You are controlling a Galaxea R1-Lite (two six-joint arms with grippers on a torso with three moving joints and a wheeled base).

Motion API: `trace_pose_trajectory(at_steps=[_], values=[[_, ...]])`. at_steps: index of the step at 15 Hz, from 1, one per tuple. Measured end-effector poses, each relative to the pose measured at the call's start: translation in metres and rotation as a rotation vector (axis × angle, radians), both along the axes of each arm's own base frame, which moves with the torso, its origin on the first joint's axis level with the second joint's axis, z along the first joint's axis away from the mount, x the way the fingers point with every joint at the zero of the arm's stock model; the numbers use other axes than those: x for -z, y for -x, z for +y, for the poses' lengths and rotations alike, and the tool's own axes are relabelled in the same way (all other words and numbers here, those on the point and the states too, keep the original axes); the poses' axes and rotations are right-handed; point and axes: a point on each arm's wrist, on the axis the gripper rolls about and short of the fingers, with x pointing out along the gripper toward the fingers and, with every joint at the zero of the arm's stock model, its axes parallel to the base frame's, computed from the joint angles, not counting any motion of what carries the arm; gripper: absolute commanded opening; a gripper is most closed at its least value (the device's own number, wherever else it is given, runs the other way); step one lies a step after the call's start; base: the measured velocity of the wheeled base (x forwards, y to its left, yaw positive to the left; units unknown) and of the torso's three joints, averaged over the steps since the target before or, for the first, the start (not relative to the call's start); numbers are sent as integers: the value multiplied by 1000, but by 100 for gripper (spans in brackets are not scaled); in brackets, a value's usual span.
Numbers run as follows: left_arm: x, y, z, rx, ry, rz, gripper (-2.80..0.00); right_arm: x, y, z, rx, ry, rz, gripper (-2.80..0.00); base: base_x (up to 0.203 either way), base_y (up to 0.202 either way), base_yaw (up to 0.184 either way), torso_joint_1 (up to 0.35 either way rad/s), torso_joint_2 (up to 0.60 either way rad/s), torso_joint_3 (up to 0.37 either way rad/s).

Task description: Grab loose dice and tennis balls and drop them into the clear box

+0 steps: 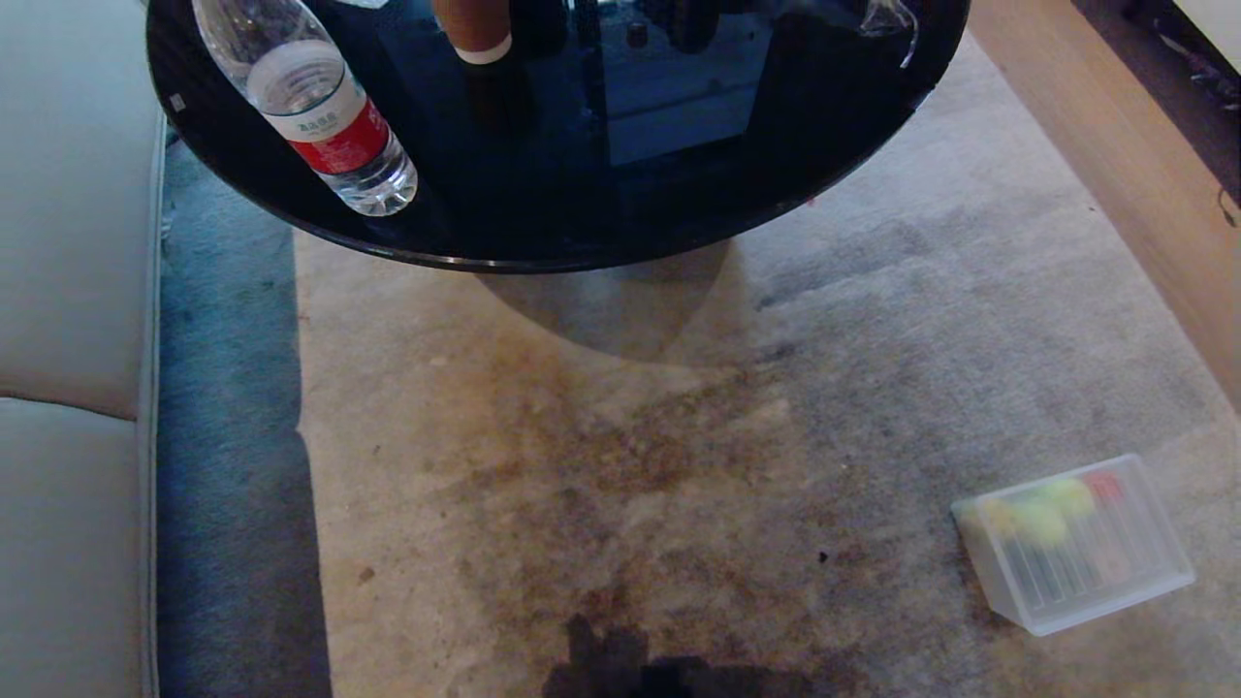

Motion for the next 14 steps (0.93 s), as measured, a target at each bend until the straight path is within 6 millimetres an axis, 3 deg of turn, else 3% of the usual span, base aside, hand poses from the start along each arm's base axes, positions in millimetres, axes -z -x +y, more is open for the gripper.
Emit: trace_pose_trajectory(at_steps=[14], values=[[0, 0, 0, 0, 0, 0, -280, 0, 0, 0, 0, -1, 0, -280, 0, 0, 0, 1, 1, 203]])
